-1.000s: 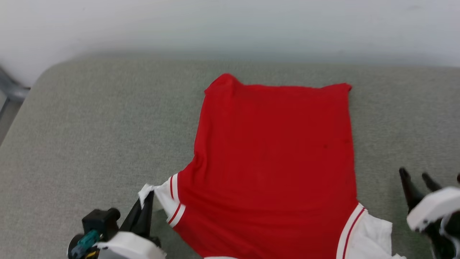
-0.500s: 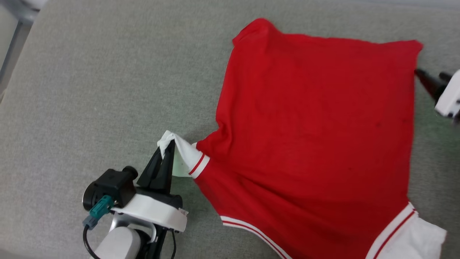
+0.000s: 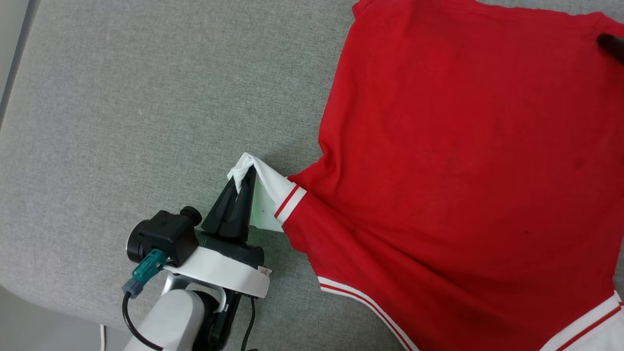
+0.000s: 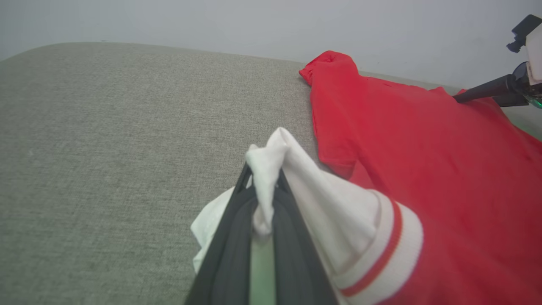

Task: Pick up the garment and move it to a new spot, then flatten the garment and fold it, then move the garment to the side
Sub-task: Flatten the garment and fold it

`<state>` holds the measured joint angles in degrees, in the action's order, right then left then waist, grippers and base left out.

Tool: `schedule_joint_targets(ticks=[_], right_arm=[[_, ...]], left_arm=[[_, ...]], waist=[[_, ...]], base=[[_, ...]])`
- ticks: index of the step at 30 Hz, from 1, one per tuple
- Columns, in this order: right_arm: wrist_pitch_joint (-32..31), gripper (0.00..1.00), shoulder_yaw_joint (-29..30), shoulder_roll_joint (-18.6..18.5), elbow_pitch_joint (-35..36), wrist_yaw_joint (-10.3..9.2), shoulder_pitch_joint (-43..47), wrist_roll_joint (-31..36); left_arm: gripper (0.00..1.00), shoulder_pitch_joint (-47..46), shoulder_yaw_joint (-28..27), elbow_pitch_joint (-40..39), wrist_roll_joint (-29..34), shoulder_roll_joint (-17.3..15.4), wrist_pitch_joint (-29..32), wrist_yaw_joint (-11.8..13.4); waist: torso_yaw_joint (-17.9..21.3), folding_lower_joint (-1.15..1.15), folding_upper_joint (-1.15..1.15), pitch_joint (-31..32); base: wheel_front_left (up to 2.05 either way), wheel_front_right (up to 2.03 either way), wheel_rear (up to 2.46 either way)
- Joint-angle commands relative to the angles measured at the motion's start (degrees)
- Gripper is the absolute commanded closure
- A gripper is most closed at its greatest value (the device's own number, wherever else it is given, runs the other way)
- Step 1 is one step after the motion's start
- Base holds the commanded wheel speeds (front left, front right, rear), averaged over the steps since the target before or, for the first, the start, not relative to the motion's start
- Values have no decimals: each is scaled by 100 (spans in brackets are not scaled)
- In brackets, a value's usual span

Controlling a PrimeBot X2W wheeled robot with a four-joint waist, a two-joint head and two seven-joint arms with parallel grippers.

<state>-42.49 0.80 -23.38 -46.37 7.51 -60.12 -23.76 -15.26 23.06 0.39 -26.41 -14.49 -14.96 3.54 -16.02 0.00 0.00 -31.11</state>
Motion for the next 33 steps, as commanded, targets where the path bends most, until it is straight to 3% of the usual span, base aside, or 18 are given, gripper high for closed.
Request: schedule_joint_targets(ticks=[1, 2, 3, 4, 11, 15, 24, 33], right_arm=[[-384, 0, -162, 193, -451, -4, 415, 31], [-532, 52, -171, 225, -571, -4, 479, 14], [-648, 70, -167, 252, -667, -4, 529, -14], [-711, 100, -164, 260, -733, -4, 545, -12], [-249, 100, -190, 76, -376, -5, 425, -45], [97, 100, -322, 65, -47, -6, 677, -228], [529, 100, -493, -103, 671, -7, 2126, -725], [916, 100, -43, -15, 1736, -7, 4580, -934]], left_arm=[[100, -46, -48, -14, 47, 41, -29, -29], [100, -37, -68, -12, 58, 57, -28, -40], [100, -26, -83, -4, 63, 75, -28, -53], [100, -14, -102, 4, 66, 93, -29, -69], [100, 155, -227, 199, 93, 86, -24, -119], [100, 428, -383, 356, 17, 1, -23, -47], [100, 1017, -636, 591, -216, -201, 42, 81], [100, 1605, -824, 707, -467, -421, 219, 144]], waist=[[-16, 0, 0, -26], [-15, 0, 0, -25], [-13, 0, 0, -18], [-9, 0, 0, -7], [162, 0, 0, 351], [457, 0, 0, 757], [1041, 0, 0, 1560], [1576, 0, 0, 2317]], base=[[0, 0, 0], [0, 0, 0], [0, 0, 0], [0, 0, 0], [0, 0, 0], [0, 0, 0], [0, 0, 0], [0, 0, 0]])
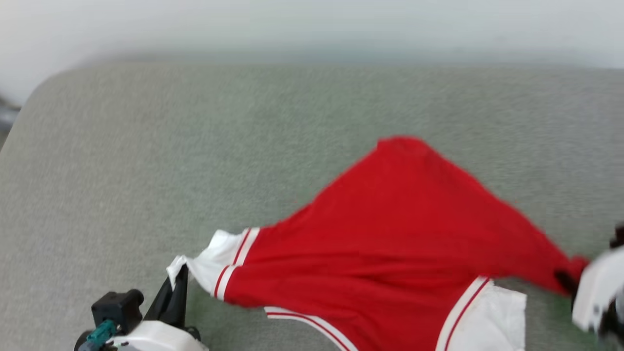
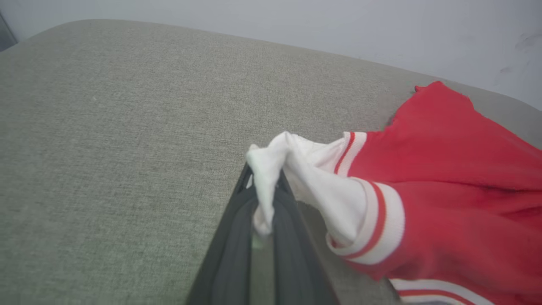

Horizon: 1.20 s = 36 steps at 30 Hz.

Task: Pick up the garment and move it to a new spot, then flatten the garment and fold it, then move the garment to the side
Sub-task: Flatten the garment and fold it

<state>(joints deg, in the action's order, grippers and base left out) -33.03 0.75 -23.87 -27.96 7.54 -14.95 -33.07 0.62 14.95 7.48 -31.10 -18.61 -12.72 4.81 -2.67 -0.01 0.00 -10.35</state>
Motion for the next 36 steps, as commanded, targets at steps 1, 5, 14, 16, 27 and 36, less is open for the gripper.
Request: schedule_joint_targets(ticks=[1, 5, 14, 16, 27, 36], right_arm=[[-9, 100, 58, 74, 19, -10, 366, 11], [-81, 100, 653, 648, 849, -10, 1973, 234], [158, 0, 1141, 1755, 1791, -7, 2998, 495], [567, 0, 1178, 1796, 1994, -7, 2897, 573], [2396, 0, 917, 1313, 2162, -7, 1750, 741], [454, 0, -318, 108, 1642, -7, 83, 135]], left_arm=[[100, 69, -18, 8, -30, -14, 16, 29], [100, 316, -64, 100, -144, -127, 122, 10], [100, 355, 35, 197, -173, -99, 155, 17], [100, 341, 54, 191, -166, -98, 164, 20], [100, 79, 129, 38, -102, -29, 98, 43], [100, -454, 307, -141, 49, 131, 43, 5]], waist=[[283, 1, 0, 305], [460, 1, 0, 480], [497, 1, 0, 592], [489, 1, 0, 608], [264, 1, 0, 509], [-95, 1, 0, -75]], base=[[0, 0, 0], [0, 0, 0], [0, 0, 0], [0, 0, 0], [0, 0, 0], [0, 0, 0]])
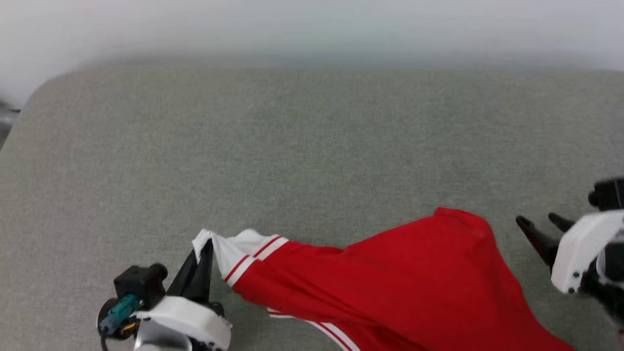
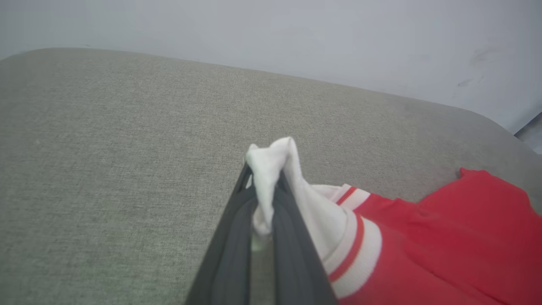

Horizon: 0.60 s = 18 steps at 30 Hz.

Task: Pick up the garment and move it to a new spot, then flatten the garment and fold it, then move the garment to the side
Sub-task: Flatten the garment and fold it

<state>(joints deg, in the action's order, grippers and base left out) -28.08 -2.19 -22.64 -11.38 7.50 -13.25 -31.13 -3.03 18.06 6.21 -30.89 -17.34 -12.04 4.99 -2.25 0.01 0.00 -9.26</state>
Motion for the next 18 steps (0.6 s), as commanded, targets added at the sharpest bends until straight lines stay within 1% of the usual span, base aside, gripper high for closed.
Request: schedule_joint_targets(ticks=[1, 4, 6, 8, 11, 17, 18], right_arm=[[-334, 0, -138, -135, -38, -2, -273, -132], [-1039, 0, -513, -403, -87, -2, -776, -278], [-1350, 0, -811, -491, -69, -2, -1028, -358], [-1532, 0, -1130, -588, -61, -2, -1262, -375], [-1784, 0, -1512, -660, -258, -3, -1412, -528], [-2223, 0, -2256, -644, -890, 1, -1245, -902], [-2294, 15, -2359, -642, -1001, 5, -1191, -961]], left_arm=[[100, -179, 35, -41, 58, 35, -25, -31], [100, -429, 119, -36, 115, 108, -56, -88], [100, -581, 147, -12, 149, 151, -90, -121], [100, -701, 181, 7, 165, 203, -126, -140], [100, -826, 233, 36, 212, 274, -165, -184], [100, -928, 217, 117, 200, 377, -236, -225], [100, -926, 212, 134, 195, 389, -247, -233]], waist=[[-201, -1, 0, -289], [-381, -1, 0, -538], [-483, -1, 0, -671], [-561, -1, 0, -774], [-669, -1, 0, -886], [-788, -1, 0, -1048], [-792, -1, 0, -1061]], base=[[0, 0, 0], [0, 0, 0], [0, 0, 0], [0, 0, 0], [0, 0, 0], [0, 0, 0], [0, 0, 0]])
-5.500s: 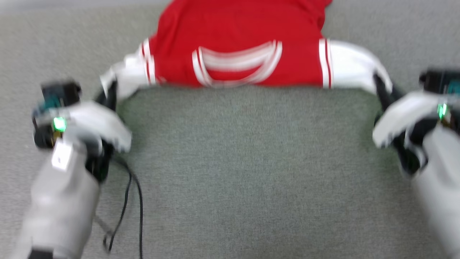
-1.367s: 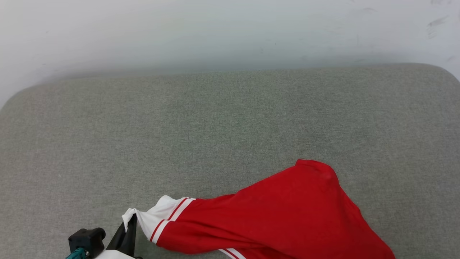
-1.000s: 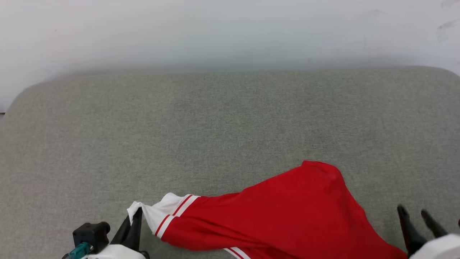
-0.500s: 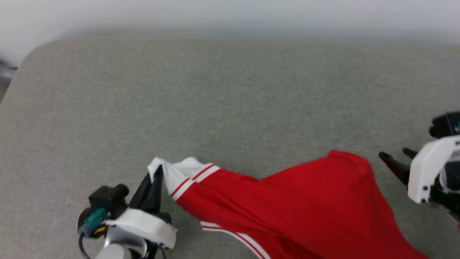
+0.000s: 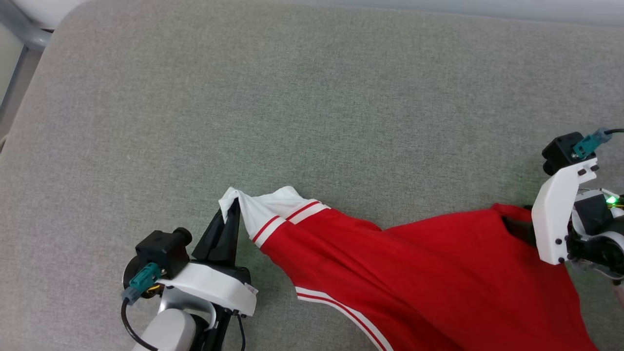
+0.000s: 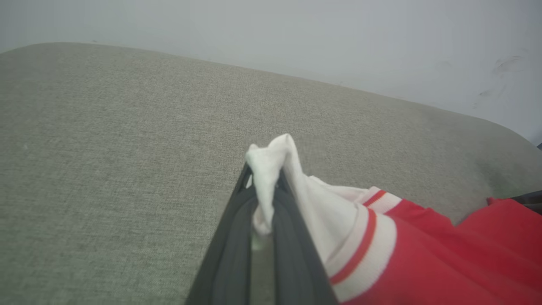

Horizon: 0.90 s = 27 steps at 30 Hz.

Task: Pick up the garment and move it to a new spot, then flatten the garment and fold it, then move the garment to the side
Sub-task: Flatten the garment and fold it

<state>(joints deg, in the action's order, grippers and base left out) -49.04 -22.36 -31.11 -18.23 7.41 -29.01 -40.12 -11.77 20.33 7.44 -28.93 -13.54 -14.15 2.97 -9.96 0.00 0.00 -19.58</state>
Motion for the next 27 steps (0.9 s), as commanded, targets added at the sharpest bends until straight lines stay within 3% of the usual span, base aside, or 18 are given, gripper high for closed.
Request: schedule_joint_targets(ticks=[1, 2, 3, 7, 16, 27], right_arm=[[-285, 59, -457, 205, -404, 14, 428, -151], [-313, 91, -542, 221, -444, 15, 438, -247], [-321, 100, -594, 231, -486, 15, 436, -292], [67, 100, -540, 178, -479, 14, 163, -357], [1384, 100, 241, 288, -607, 6, -407, -95], [2326, 100, 732, 758, -1029, 6, -1243, 645]], left_arm=[[100, -47, -27, 25, -3, 12, -39, -42], [100, -37, -49, 46, -12, 15, -52, -37], [100, -23, -64, 68, -21, 13, -60, -43], [100, 34, -135, 159, -35, -32, -73, -45], [100, -73, -326, 166, -53, -309, 112, 112], [100, -1479, -553, 323, -79, -740, 675, -29]], waist=[[-21, 0, 0, -35], [-14, 0, 0, -38], [-1, 0, 0, -24], [81, 0, 0, 139], [489, 0, 0, 761], [1080, 0, 0, 1013]], base=[[0, 0, 0], [0, 0, 0], [0, 0, 0], [0, 0, 0], [0, 0, 0], [0, 0, 0]])
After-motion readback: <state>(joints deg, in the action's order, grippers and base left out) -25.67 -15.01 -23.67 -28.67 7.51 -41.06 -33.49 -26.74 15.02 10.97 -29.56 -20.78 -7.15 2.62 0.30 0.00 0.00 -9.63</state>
